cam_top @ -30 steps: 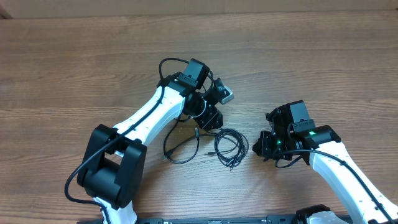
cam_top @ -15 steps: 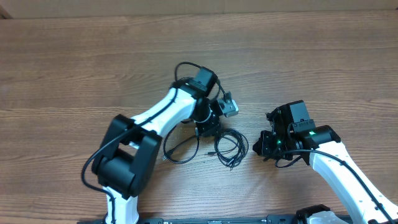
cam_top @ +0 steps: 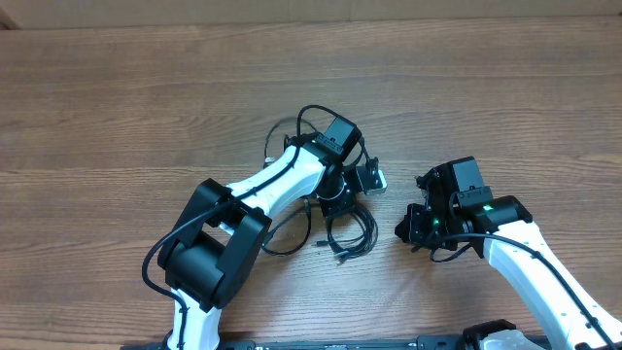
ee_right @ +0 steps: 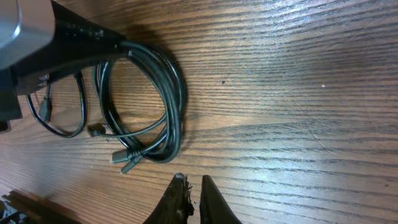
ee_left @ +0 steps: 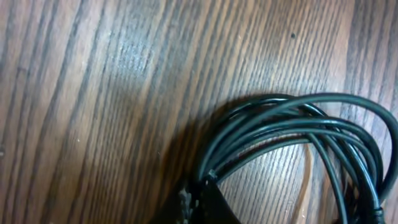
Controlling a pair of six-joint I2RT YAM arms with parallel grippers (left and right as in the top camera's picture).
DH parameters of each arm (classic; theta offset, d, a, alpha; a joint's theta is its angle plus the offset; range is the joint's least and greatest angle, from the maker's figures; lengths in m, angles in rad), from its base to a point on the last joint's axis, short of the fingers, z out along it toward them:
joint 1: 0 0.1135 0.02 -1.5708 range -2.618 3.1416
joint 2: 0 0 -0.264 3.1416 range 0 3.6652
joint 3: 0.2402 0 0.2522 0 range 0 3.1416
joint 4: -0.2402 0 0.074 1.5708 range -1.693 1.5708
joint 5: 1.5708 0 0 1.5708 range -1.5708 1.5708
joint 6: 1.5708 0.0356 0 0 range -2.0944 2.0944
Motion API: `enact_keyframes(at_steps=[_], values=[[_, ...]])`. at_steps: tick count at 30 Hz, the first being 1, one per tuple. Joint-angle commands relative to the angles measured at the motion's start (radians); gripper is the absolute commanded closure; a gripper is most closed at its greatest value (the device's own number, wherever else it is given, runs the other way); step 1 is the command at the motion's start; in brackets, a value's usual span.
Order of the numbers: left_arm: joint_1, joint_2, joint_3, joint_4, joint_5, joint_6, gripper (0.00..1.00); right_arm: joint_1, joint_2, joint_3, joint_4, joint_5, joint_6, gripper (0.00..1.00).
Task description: Untangle cables
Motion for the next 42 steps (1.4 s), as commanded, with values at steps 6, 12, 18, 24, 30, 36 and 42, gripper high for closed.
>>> enact_keyframes(at_steps=[6, 12, 18, 24, 30, 36, 42], values=[[0.005, 0.022, 0.196, -0.141, -0.035, -0.129, 0.96, 0.004, -0.006, 0.021, 0.060, -0.020, 0.003, 0.80], [0.005, 0.021, 0.427, -0.317, -0.035, -0.135, 0.96, 0.004, -0.006, 0.021, 0.188, -0.093, -0.024, 0.71], [0.006, 0.021, 0.532, -0.414, -0.035, -0.135, 0.96, 0.003, -0.006, 0.021, 0.330, -0.064, -0.023, 0.56], [0.054, 0.017, 0.533, -0.466, 0.108, -0.139, 0.96, 0.002, -0.006, 0.021, 0.410, -0.061, -0.015, 0.56], [0.161, -0.001, 0.533, -0.478, 0.288, -0.173, 0.96, 0.002, -0.006, 0.021, 0.410, -0.063, -0.015, 0.56], [0.208, -0.023, 0.533, -0.517, 0.351, -0.172, 0.96, 0.003, -0.006, 0.021, 0.422, -0.166, -0.016, 0.56], [0.203, -0.024, 0.533, -0.529, 0.426, -0.172, 0.96, 0.003, -0.006, 0.021, 0.464, -0.257, -0.016, 0.56]])
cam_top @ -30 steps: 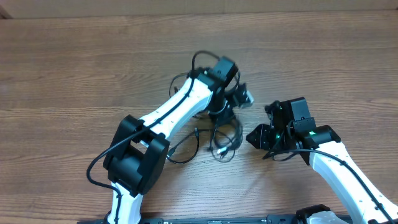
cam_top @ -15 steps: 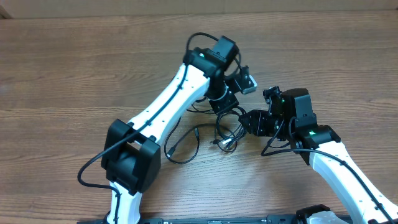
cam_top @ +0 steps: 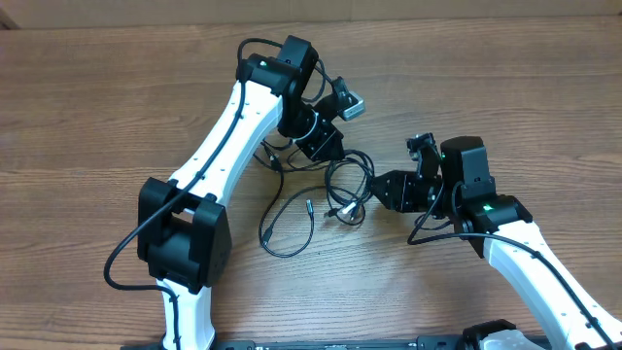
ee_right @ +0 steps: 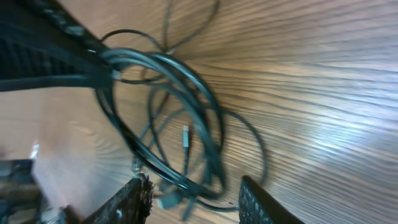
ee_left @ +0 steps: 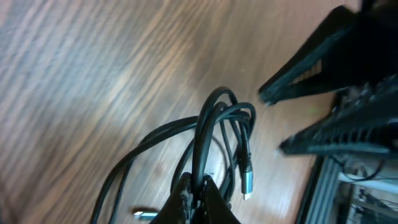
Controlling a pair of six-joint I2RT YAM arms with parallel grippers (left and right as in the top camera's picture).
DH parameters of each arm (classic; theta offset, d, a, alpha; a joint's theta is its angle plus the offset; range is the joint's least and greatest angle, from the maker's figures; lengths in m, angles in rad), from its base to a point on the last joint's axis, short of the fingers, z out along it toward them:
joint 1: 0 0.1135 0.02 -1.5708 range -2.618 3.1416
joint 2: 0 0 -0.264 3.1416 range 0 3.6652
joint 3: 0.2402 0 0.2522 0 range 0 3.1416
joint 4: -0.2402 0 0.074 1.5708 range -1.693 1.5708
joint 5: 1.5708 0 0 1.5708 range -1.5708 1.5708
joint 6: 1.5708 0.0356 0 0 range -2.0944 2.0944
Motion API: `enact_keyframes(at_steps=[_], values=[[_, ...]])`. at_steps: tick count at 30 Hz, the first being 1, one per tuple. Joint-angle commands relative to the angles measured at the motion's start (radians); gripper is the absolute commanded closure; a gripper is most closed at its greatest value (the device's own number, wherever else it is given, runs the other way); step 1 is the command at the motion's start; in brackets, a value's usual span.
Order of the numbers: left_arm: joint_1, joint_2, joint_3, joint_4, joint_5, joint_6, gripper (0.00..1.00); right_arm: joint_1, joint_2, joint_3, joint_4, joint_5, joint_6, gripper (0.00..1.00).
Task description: Untangle cables
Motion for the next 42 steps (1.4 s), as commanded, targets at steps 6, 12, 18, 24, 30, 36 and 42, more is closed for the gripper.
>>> enact_keyframes(at_steps=[6, 12, 18, 24, 30, 36, 42], values=[[-0.006, -0.072, 0.026, -0.002, 0.135, -0.014, 0.96, 0.003, -0.006, 0.021, 0.008, -0.036, 0.000, 0.71], [-0.005, -0.132, 0.026, -0.003, 0.108, -0.014, 0.96, 0.003, -0.006, 0.021, -0.013, -0.021, 0.000, 0.67], [-0.005, -0.147, 0.026, -0.047, -0.016, -0.015, 0.96, 0.003, -0.006, 0.021, -0.034, -0.019, -0.005, 0.52], [-0.005, -0.147, 0.026, -0.080, -0.048, -0.015, 0.96, 0.002, -0.006, 0.021, 0.028, -0.019, -0.005, 0.52], [-0.007, -0.147, 0.026, -0.081, 0.040, -0.013, 0.96, 0.004, -0.006, 0.021, 0.087, -0.037, -0.006, 0.53], [-0.005, -0.147, 0.026, -0.076, 0.103, 0.002, 0.96, 0.004, -0.006, 0.021, 0.066, -0.038, -0.008, 0.56], [-0.006, -0.147, 0.026, -0.072, 0.104, 0.002, 0.96, 0.004, -0.006, 0.021, 0.066, -0.065, -0.008, 0.75]])
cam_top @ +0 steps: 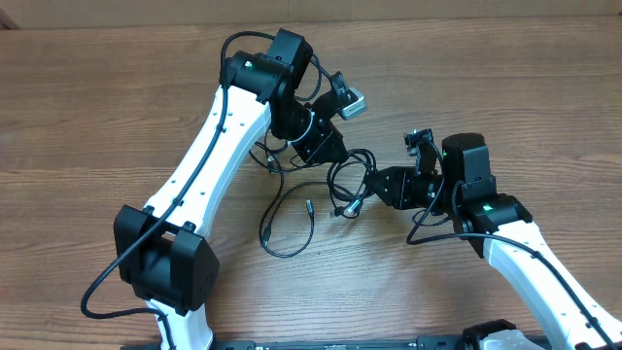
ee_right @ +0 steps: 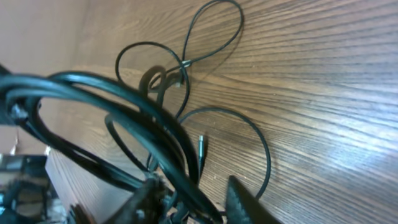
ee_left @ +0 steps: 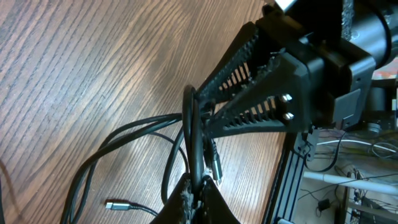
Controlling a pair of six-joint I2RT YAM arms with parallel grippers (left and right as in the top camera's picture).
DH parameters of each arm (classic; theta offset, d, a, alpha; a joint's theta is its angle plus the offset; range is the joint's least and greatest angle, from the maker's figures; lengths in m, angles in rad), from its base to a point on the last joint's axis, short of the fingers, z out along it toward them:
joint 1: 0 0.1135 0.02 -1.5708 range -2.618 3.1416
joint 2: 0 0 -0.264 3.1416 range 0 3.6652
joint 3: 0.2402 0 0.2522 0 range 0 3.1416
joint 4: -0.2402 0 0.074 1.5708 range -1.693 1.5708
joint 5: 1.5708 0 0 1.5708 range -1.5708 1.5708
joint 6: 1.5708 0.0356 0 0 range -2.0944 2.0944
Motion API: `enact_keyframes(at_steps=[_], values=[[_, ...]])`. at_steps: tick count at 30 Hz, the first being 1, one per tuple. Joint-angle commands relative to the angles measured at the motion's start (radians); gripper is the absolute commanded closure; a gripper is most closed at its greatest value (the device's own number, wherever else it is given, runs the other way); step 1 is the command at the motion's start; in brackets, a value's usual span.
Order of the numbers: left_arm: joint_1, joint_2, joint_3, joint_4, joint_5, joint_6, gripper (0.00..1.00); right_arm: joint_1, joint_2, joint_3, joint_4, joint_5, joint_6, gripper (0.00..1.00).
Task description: Untangle cables
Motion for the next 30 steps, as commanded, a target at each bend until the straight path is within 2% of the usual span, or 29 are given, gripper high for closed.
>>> enact_keyframes(at_steps=[1, 4, 11, 12, 16, 20, 25, 30], values=[[-0.002, -0.023, 0.022, 0.005, 0.043, 0.002, 0.96, 0.004, -0.006, 0.020, 0.003, -0.024, -0.005, 0.77], [-0.002, -0.023, 0.022, 0.008, 0.043, 0.002, 0.96, 0.004, -0.006, 0.020, -0.005, -0.024, -0.005, 0.85], [-0.002, -0.023, 0.021, 0.026, 0.040, 0.001, 0.96, 0.004, -0.006, 0.020, -0.054, -0.034, -0.006, 0.96], [-0.002, -0.023, 0.021, 0.031, 0.040, 0.001, 0.94, 0.004, -0.006, 0.020, -0.059, -0.043, -0.007, 0.96], [-0.002, -0.022, 0.021, 0.053, 0.033, 0.001, 0.67, 0.004, -0.006, 0.020, -0.064, -0.142, -0.059, 0.96], [-0.002, -0.014, 0.021, 0.069, -0.018, 0.001, 0.56, 0.004, -0.006, 0.020, -0.064, -0.203, -0.079, 0.96], [-0.002, -0.004, 0.020, 0.068, -0.087, 0.001, 0.51, 0.004, -0.006, 0.020, -0.064, -0.241, -0.106, 0.96], [-0.002, 0.029, 0.019, 0.063, -0.095, 0.001, 0.52, 0.004, -0.006, 0.020, -0.066, -0.283, -0.116, 0.96]])
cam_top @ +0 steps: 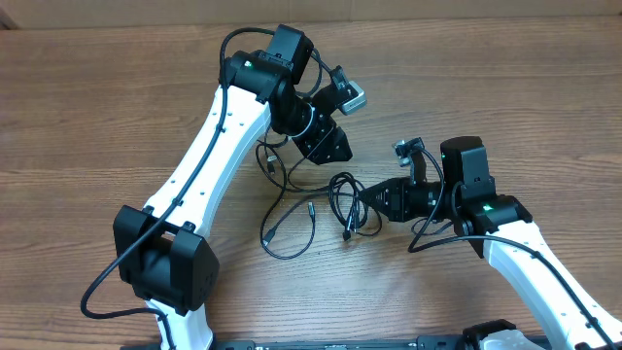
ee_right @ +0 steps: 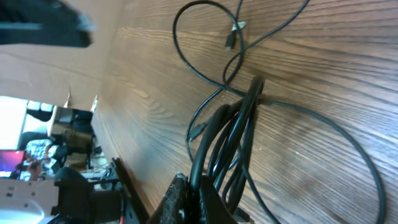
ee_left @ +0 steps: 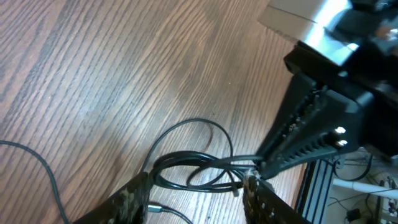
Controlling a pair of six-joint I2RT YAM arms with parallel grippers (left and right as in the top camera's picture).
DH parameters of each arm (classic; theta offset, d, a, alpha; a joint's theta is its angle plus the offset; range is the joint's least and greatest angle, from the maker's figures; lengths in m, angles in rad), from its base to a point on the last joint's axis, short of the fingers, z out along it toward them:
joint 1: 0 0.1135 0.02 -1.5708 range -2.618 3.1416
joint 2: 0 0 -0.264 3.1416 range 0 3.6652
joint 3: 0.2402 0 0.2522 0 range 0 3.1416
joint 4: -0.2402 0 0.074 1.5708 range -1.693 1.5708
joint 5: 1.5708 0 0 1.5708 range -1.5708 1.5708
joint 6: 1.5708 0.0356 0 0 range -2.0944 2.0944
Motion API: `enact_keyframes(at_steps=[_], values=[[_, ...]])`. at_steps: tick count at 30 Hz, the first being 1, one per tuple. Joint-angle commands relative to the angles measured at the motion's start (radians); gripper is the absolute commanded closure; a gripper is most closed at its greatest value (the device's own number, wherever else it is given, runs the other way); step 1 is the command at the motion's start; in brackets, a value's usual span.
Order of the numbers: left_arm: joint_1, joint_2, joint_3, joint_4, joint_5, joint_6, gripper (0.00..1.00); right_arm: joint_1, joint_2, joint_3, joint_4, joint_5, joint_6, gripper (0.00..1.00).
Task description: Untangle cables
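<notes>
A coil of thick black cable (cam_top: 345,201) hangs low over the wooden table, with my right gripper (cam_top: 372,201) shut on one side of it. In the right wrist view the coil's strands (ee_right: 231,134) run up from the closed right gripper (ee_right: 194,186). A thinner black cable (cam_top: 288,233) lies looped on the table to the coil's left, its plug ends (ee_right: 231,41) loose. My left gripper (cam_top: 328,146) is open above and behind the coil, holding nothing. From the left wrist, the coil (ee_left: 189,169) shows below the open left gripper (ee_left: 196,190).
The table (cam_top: 117,117) is plain wood. My left arm (cam_top: 224,126) arches over the table's left middle. My right arm (cam_top: 525,253) reaches in from the front right. The thin cable's far end (cam_top: 267,160) lies under the left wrist.
My left gripper has opened and let go of the thick coil. My right gripper has shut on it, and the coil now sits lower and nearer the right arm.
First my left gripper was shut on the coil on the table, with the right gripper shut and apart. Then the left held the coil raised farther back while the right stood open beside it, then around it. Now the right holds it alone.
</notes>
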Motion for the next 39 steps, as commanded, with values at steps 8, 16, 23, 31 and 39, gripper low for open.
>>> enact_keyframes(at_steps=[8, 16, 23, 31, 39], values=[[-0.002, 0.085, 0.019, -0.025, -0.074, 0.001, 0.48, 0.004, -0.006, 0.020, -0.049, -0.076, -0.051, 0.96], [-0.001, 0.146, 0.018, -0.051, -0.117, 0.002, 0.37, 0.004, -0.006, 0.020, -0.140, -0.008, -0.059, 0.96], [-0.001, 0.228, 0.018, -0.092, -0.062, 0.004, 0.35, 0.004, -0.006, 0.020, -0.132, -0.008, -0.059, 0.96], [-0.002, 0.310, 0.018, -0.159, -0.018, 0.074, 0.34, 0.004, -0.006, 0.020, -0.125, -0.008, -0.058, 0.96], [-0.003, 0.364, 0.018, -0.168, -0.019, 0.077, 0.34, 0.004, -0.006, 0.020, -0.154, -0.002, -0.058, 0.96]])
